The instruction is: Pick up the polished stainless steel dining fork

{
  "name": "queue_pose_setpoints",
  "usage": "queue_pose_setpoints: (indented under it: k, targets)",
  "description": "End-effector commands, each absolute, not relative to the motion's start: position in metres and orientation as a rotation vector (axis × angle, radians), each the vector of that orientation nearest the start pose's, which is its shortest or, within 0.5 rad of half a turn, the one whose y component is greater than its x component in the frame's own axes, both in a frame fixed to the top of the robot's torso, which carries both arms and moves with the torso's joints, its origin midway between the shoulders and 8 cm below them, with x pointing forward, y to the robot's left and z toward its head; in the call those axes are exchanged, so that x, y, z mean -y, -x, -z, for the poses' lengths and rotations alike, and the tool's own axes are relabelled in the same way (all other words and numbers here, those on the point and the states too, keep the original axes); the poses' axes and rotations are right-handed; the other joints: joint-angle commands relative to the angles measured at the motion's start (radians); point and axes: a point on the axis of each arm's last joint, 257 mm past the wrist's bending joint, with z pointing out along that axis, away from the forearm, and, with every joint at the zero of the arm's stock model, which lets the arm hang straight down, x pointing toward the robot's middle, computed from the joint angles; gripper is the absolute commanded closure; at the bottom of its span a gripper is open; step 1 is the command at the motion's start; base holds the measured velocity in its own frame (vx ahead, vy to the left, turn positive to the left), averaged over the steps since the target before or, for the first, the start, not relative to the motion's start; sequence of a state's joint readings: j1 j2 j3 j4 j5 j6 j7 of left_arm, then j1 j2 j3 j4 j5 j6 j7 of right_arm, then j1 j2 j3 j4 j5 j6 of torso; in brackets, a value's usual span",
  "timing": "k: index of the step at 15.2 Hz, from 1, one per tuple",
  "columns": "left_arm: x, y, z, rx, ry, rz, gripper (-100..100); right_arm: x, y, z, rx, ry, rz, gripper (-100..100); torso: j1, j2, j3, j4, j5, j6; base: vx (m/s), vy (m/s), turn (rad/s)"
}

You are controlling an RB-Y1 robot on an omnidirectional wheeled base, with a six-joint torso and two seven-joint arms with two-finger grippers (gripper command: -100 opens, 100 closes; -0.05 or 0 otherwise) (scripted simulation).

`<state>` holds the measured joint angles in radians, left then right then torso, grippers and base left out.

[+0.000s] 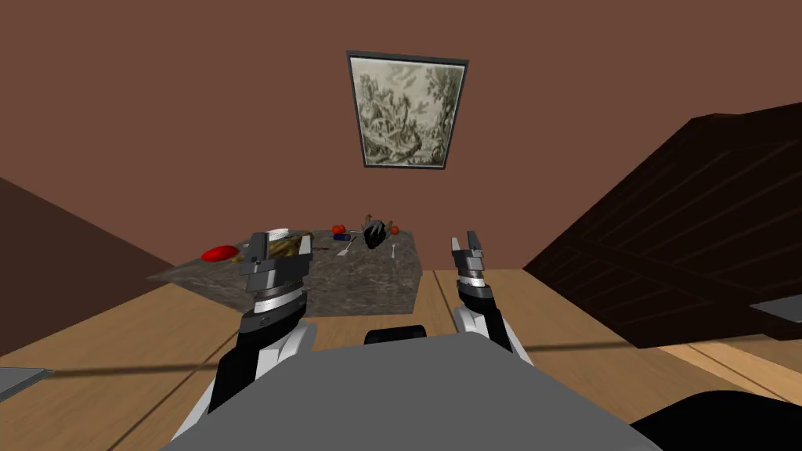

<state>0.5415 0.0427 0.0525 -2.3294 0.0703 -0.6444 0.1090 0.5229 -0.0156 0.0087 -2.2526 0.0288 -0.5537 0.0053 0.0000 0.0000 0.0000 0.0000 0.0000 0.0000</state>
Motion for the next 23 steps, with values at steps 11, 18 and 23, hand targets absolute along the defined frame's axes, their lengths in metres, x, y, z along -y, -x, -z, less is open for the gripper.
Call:
queue_pose_setpoints:
  k: [11,18,23]
  targets:
    - [-0.295,-0.301,-0.060,-0.473,0.565,1.420,0,0.281,-0.400,0.041,-0.809,-0.824,-1.457,-100,0.004,0.000,0.000,0.000,0.001,-0.001,-0.005,0.045,0.182]
    - [-0.295,-0.301,-0.060,-0.473,0.565,1.420,0,0.300,-0.440,0.085,-0.889,-1.028,-1.518,-100,0.004,-0.001,0.000,0.000,0.001,-0.001,0.002,0.055,0.196]
    - [-0.295,-0.301,-0.060,-0.473,0.565,1.420,0,0.321,-0.464,0.113,-0.918,-1.180,-1.540,-100,0.002,0.000,0.000,0.000,0.001,0.000,0.004,0.039,0.128]
